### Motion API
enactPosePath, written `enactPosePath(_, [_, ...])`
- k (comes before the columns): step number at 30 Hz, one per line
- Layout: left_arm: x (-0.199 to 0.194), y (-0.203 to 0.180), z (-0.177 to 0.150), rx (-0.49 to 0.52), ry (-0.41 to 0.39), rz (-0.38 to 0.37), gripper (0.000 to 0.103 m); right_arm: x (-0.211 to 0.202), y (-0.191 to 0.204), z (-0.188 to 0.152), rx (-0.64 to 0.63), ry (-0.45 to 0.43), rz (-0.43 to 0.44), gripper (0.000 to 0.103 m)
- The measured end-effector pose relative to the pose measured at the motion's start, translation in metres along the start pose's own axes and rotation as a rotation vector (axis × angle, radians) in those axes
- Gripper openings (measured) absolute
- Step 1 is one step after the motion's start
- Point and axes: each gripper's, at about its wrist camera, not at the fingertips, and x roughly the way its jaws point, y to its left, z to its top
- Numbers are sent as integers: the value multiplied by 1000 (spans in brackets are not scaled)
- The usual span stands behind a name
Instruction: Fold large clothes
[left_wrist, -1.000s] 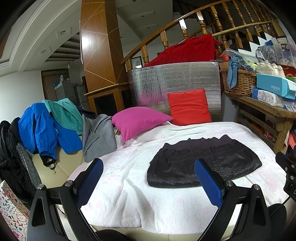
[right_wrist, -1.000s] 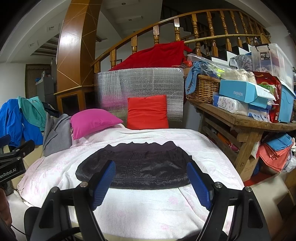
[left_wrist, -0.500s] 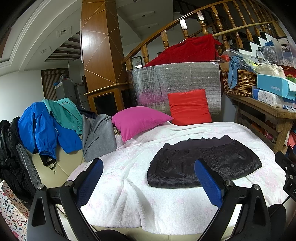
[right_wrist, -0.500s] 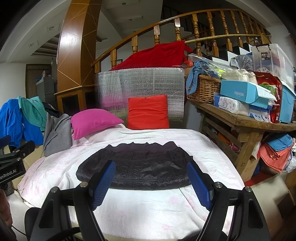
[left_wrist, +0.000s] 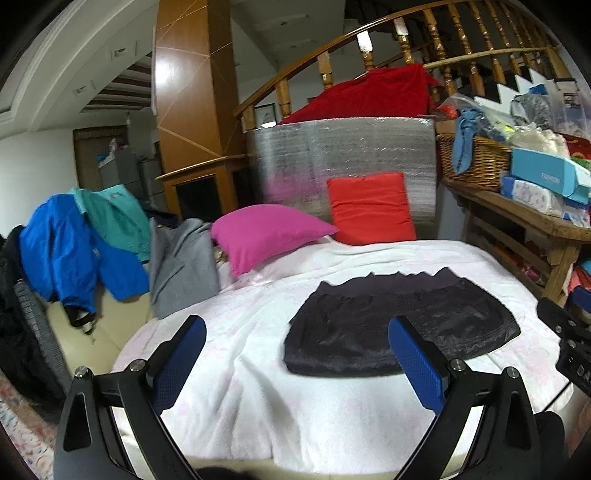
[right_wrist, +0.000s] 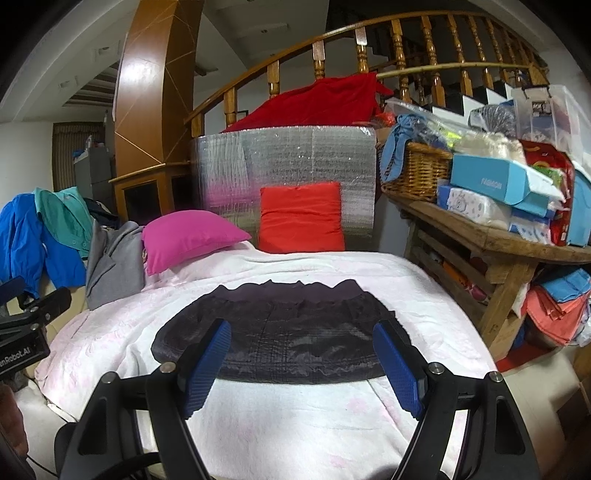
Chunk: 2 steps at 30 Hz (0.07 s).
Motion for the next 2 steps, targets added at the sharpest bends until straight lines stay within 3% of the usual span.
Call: enactPosePath(2, [17, 5, 4, -21, 27, -40, 99, 16, -7, 5, 17, 19, -2, 82])
